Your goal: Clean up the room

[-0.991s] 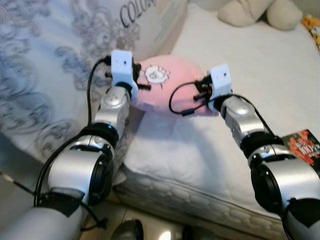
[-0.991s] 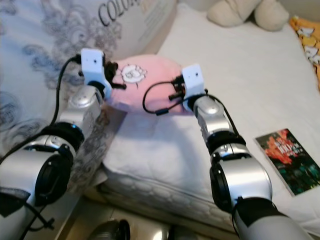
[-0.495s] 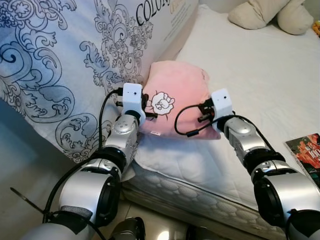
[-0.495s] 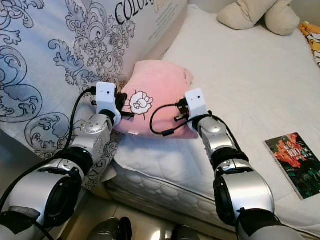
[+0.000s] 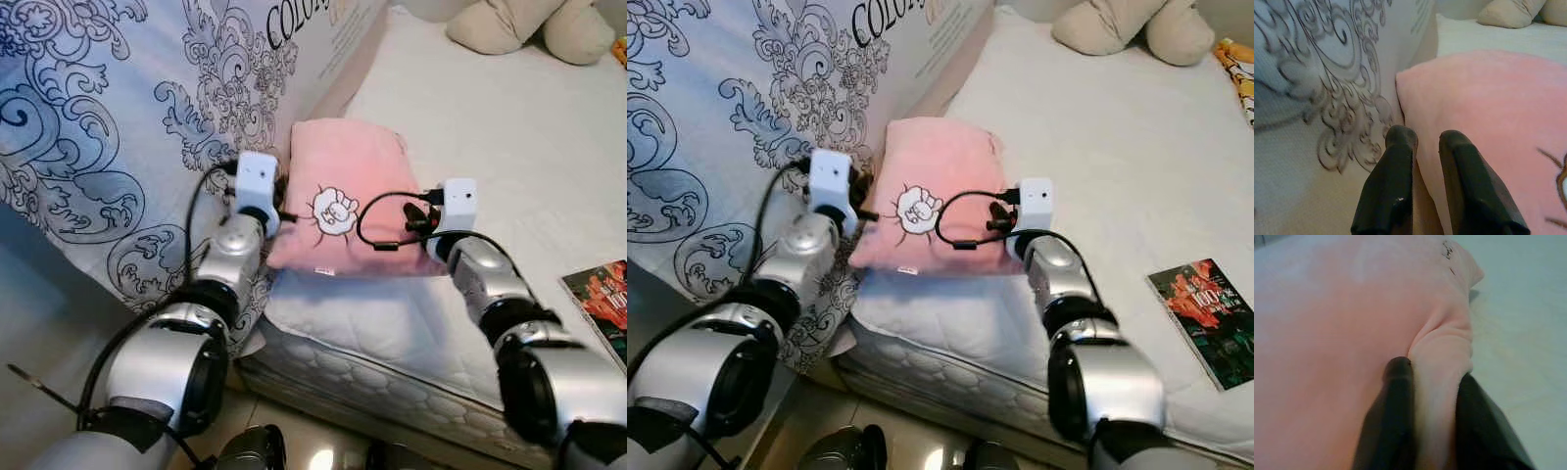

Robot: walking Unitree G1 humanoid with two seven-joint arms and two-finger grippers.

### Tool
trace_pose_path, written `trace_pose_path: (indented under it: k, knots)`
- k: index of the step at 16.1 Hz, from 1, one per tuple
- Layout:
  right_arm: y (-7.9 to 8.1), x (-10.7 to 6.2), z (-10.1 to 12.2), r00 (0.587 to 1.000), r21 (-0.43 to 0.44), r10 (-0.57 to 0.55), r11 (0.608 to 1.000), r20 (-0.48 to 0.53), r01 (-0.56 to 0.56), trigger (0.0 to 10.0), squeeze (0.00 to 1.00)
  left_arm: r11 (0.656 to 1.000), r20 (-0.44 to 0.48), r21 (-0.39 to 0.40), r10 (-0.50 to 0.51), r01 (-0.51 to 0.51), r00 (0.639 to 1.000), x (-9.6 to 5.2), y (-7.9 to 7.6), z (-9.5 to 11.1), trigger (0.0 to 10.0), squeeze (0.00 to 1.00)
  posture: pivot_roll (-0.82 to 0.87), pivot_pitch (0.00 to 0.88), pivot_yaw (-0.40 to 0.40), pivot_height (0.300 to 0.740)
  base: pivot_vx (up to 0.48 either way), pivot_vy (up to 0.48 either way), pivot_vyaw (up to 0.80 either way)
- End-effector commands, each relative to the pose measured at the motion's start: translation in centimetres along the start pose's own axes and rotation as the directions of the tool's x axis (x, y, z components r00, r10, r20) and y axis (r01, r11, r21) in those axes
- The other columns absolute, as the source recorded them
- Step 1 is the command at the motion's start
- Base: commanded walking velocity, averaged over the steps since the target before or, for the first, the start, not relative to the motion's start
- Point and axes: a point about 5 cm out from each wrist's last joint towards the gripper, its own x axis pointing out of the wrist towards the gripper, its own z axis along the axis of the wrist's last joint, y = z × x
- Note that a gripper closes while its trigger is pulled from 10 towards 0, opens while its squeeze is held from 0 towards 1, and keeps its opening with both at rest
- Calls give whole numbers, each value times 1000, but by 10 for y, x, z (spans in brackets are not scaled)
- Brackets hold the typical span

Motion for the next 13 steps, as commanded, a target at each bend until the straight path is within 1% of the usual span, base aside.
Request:
trace_pose_path:
  k: [1, 2, 3, 5, 6, 7, 8, 9, 10, 11, 12, 13]
  knots:
    - [-3, -1, 1, 1000, 51, -20, 999, 22, 19, 10000, 1000, 1000, 21, 27, -12, 11, 1000, 2, 0, 7, 10000, 1000, -44, 129, 15, 740, 0, 0, 0]
    - [0, -3, -5, 999, 122, -30, 992, 31, 26, 10000, 1000, 999, 27, 51, -11, 10, 1000, 1, 4, 8, 10000, 1000, -48, 124, 14, 740, 0, 0, 0]
    - [3, -4, -8, 999, 131, -25, 991, 38, 20, 10000, 1000, 998, 29, 62, -12, 10, 1000, 1, 6, 8, 10000, 1000, -48, 123, 14, 740, 0, 0, 0]
    - [18, -11, -20, 998, 206, -40, 978, 54, 28, 10000, 1000, 996, 36, 86, -3, 0, 999, 0, 13, 9, 10000, 1000, -52, 116, 16, 740, 0, 0, 0]
    - [34, -17, -31, 997, 298, -52, 954, 50, 35, 10000, 1000, 996, 46, 90, 4, -9, 999, 0, 18, 12, 10000, 1000, -55, 113, 17, 740, 0, 0, 0]
    - [59, -25, -42, 999, 408, -42, 912, 25, 29, 10000, 1000, 996, 66, 92, 8, -14, 998, 1, 22, 18, 10000, 1000, -58, 108, 21, 740, 0, 0, 0]
    - [68, -27, -43, 999, 479, -38, 878, 12, 28, 10000, 1000, 996, 79, 92, 6, -14, 997, 1, 22, 22, 10000, 1000, -63, 105, 24, 740, 0, 0, 0]
    - [70, -28, -43, 1000, 480, -30, 877, 8, 22, 10000, 1000, 996, 86, 91, 3, -11, 996, 2, 22, 24, 10000, 1000, -64, 102, 24, 740, 0, 0, 0]
    - [71, -31, -44, 1000, 506, -21, 863, -3, 20, 10000, 1000, 996, 98, 94, -8, -2, 995, 3, 20, 27, 10000, 1000, -64, 96, 23, 740, 0, 0, 0]
    - [70, -33, -43, 1000, 505, -11, 863, -3, 11, 10000, 1000, 995, 105, 96, -20, 10, 994, 3, 18, 29, 10000, 1000, -67, 92, 23, 740, 0, 0, 0]
    - [70, -37, -38, 1000, 522, -7, 853, -3, 8, 10000, 1000, 995, 114, 98, -33, 22, 993, 4, 16, 31, 10000, 1000, -70, 86, 23, 740, 0, 0, 0]
    - [69, -40, -31, 1000, 571, -22, 821, -4, 20, 10000, 1000, 995, 115, 97, -34, 23, 993, 4, 15, 32, 10000, 1000, -73, 78, 24, 740, 0, 0, 0]
